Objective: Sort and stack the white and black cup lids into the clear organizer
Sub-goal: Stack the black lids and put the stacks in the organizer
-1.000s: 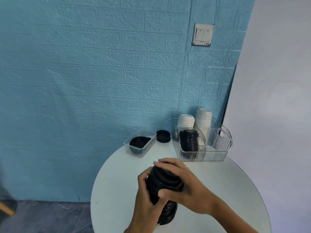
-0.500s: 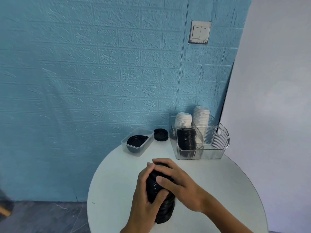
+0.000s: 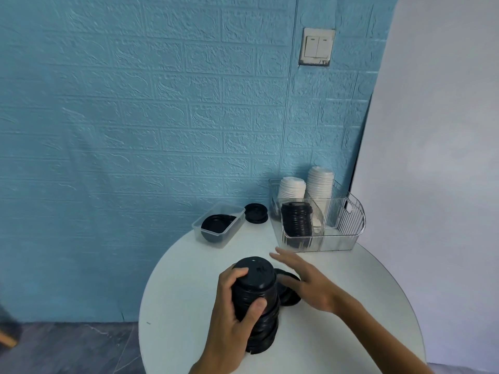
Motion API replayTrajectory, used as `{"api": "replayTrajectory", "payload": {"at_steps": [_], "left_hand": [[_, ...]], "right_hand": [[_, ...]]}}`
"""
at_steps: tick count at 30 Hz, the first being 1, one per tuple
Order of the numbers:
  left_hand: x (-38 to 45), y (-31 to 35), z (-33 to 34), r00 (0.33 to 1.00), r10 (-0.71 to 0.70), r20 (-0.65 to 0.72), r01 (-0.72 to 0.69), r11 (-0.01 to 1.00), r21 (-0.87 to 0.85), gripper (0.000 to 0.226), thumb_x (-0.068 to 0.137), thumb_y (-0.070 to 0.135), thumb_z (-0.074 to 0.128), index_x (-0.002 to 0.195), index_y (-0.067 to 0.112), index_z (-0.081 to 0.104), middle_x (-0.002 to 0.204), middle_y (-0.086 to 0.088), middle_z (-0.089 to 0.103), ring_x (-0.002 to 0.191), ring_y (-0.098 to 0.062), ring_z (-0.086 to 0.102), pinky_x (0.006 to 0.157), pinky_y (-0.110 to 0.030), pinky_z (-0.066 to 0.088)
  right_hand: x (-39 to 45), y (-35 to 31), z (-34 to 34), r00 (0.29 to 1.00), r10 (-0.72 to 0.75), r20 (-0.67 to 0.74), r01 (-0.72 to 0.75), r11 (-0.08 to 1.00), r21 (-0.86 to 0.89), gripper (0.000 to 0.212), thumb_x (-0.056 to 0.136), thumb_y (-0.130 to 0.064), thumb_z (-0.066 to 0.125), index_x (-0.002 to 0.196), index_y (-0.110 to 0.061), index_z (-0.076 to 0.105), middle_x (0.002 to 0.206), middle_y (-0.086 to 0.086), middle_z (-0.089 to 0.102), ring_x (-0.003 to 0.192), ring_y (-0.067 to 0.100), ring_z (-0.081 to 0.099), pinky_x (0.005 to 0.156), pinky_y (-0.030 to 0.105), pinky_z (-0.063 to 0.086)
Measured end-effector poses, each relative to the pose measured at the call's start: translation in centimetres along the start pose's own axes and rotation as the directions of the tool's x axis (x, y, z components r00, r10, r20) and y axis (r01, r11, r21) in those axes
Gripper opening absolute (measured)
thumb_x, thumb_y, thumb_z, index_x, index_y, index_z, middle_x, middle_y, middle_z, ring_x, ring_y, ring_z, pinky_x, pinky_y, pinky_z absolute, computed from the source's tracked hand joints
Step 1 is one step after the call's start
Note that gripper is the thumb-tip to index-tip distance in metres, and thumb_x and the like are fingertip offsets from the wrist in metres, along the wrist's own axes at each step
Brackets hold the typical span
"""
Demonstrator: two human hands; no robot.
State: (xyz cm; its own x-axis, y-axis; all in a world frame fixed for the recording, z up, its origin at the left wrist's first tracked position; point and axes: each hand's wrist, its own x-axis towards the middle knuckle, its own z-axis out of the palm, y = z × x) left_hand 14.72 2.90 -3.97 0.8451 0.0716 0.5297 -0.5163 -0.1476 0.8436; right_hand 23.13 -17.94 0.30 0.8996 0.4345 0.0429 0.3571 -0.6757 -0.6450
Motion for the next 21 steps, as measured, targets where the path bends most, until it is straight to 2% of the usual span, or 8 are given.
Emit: {"api": "replayTrajectory", "payload": {"at_steps": [2, 4, 8, 11, 13, 18, 21], "left_hand": [[0.0, 0.0, 0.0, 1.0, 0.003, -0.004, -0.003, 1.0, 0.003, 0.054, 0.082, 0.052, 0.069, 0.131, 0.057, 0.047, 0.139, 0.022, 0.051, 0.135, -0.012, 0.051, 0.104, -0.012, 0.039], [0.1, 0.0, 0.0, 1.0, 0.0, -0.005, 0.0, 1.0, 0.001, 0.054, 0.082, 0.052, 0.069, 0.131, 0.058, 0.047, 0.139, 0.022, 0.051, 0.135, -0.012, 0.051, 0.104, -0.012, 0.038], [0.0, 0.0, 0.0, 1.0, -0.002, -0.001, 0.002, 1.0, -0.002, 0.054, 0.082, 0.052, 0.069, 0.131, 0.058, 0.047, 0.14, 0.021, 0.052, 0.135, -0.011, 0.051, 0.104, -0.012, 0.039], [0.0, 0.0, 0.0, 1.0, 0.006, -0.002, -0.006, 1.0, 0.0, 0.054, 0.082, 0.051, 0.069, 0.131, 0.059, 0.047, 0.139, 0.022, 0.052, 0.134, -0.01, 0.052, 0.104, -0.012, 0.039], [0.0, 0.1, 0.0, 1.0, 0.007, -0.002, -0.007, 1.0, 0.001, 0.054, 0.082, 0.051, 0.069, 0.131, 0.058, 0.047, 0.139, 0.022, 0.053, 0.134, -0.011, 0.052, 0.104, -0.012, 0.039], [0.0, 0.0, 0.0, 1.0, 0.007, -0.001, -0.007, 1.0, -0.002, 0.054, 0.082, 0.05, 0.07, 0.131, 0.057, 0.047, 0.139, 0.019, 0.053, 0.134, -0.013, 0.053, 0.105, -0.014, 0.039], [0.0, 0.0, 0.0, 1.0, 0.006, -0.003, -0.006, 1.0, 0.0, 0.054, 0.082, 0.05, 0.07, 0.131, 0.056, 0.048, 0.14, 0.018, 0.054, 0.134, -0.015, 0.053, 0.105, -0.015, 0.04]], "right_hand": [[-0.1, 1.0, 1.1, 0.999, -0.011, 0.03, 0.014, 0.997, -0.072, 0.056, 0.1, -0.058, 0.049, 0.153, -0.048, 0.032, 0.164, -0.023, 0.018, 0.153, 0.003, 0.01, 0.126, 0.034, 0.011], [-0.3, 1.4, 2.0, 0.998, -0.044, 0.051, 0.048, 0.996, -0.071, 0.058, 0.096, -0.067, 0.046, 0.151, -0.056, 0.029, 0.164, -0.023, 0.018, 0.152, 0.002, 0.013, 0.126, 0.038, 0.015], [-0.3, 1.6, 2.4, 0.994, -0.097, 0.054, 0.102, 0.99, -0.103, 0.055, 0.097, -0.063, 0.05, 0.149, -0.056, 0.034, 0.161, -0.022, 0.027, 0.15, 0.002, 0.02, 0.124, 0.041, 0.019], [-0.3, 1.8, 2.0, 0.994, -0.089, 0.058, 0.096, 0.986, -0.138, 0.058, 0.095, -0.064, 0.051, 0.15, -0.055, 0.032, 0.16, -0.026, 0.028, 0.153, 0.004, 0.015, 0.126, 0.041, 0.006], [-0.5, 1.9, 1.8, 0.995, -0.086, 0.056, 0.093, 0.987, -0.132, 0.062, 0.093, -0.066, 0.055, 0.15, -0.052, 0.034, 0.158, -0.029, 0.03, 0.152, 0.001, 0.015, 0.127, 0.041, 0.003], [-0.9, 1.6, 1.7, 0.995, -0.097, -0.001, 0.097, 0.995, -0.003, 0.068, 0.091, -0.063, 0.059, 0.152, -0.041, 0.038, 0.156, -0.026, 0.037, 0.152, -0.002, 0.013, 0.127, 0.037, 0.003], [-1.4, 0.5, 0.8, 0.993, -0.063, -0.102, 0.08, 0.981, 0.177, 0.067, 0.087, -0.053, 0.065, 0.148, -0.033, 0.046, 0.151, -0.019, 0.045, 0.147, -0.003, 0.028, 0.126, 0.041, 0.019]]}}
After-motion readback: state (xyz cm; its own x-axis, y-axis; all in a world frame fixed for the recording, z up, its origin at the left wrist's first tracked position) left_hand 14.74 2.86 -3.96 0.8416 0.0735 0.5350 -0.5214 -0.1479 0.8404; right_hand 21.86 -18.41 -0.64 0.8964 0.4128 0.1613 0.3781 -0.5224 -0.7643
